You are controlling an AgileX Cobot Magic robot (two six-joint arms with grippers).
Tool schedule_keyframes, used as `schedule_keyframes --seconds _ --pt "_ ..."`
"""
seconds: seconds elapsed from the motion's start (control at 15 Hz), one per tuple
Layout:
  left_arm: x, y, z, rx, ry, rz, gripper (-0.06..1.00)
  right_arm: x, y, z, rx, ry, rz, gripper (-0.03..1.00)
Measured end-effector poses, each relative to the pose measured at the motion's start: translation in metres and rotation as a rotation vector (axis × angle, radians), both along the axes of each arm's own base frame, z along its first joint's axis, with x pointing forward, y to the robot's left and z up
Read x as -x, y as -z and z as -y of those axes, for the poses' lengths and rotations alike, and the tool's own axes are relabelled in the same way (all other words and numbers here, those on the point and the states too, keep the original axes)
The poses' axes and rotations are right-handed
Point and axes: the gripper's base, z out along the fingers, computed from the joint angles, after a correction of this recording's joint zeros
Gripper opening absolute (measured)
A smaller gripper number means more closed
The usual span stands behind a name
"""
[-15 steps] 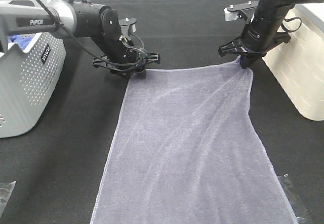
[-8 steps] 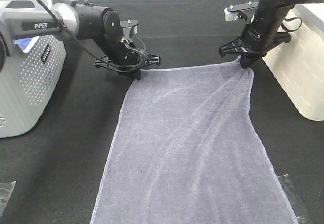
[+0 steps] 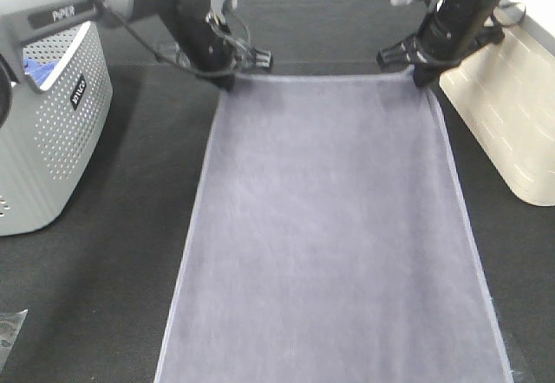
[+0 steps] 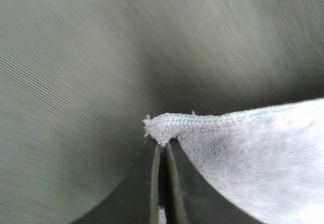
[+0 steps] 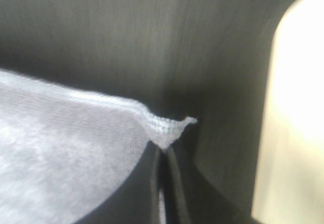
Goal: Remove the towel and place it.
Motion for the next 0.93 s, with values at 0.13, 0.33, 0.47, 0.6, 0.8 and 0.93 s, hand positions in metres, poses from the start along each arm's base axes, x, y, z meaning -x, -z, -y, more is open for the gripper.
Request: schedule_keyframes --seconds 0.13,0.33,0.47,0.6,0.8,0.93 --pt "-0.007 -0.012 -0.008 -0.041 -0.024 0.057 0.0 -0.009 -0.009 -0.002 -0.02 -0.006 0.09 0.0" --pt "-0.019 -0.017 -0.03 -0.026 -0.066 0.109 0.0 -0.023 -0.025 -0.007 -0.063 -0.021 0.266 0.0" --pt "-0.03 -0.021 -0.043 0.022 -0.094 0.181 0.0 -0.028 -0.031 -0.011 -0.083 -0.035 0.357 0.0" --pt "-0.037 -0.026 -0.051 0.056 -0.105 0.252 0.0 -0.036 -0.025 -0.014 -0.099 -0.047 0.43 0.0" --pt "-0.049 -0.012 -0.052 0.056 -0.073 0.361 0.0 -0.048 0.008 -0.016 -0.084 -0.081 0.489 0.0" --pt "-0.055 0.005 -0.051 0.05 -0.046 0.407 0.0 -0.055 0.023 -0.016 -0.077 -0.099 0.533 0.0"
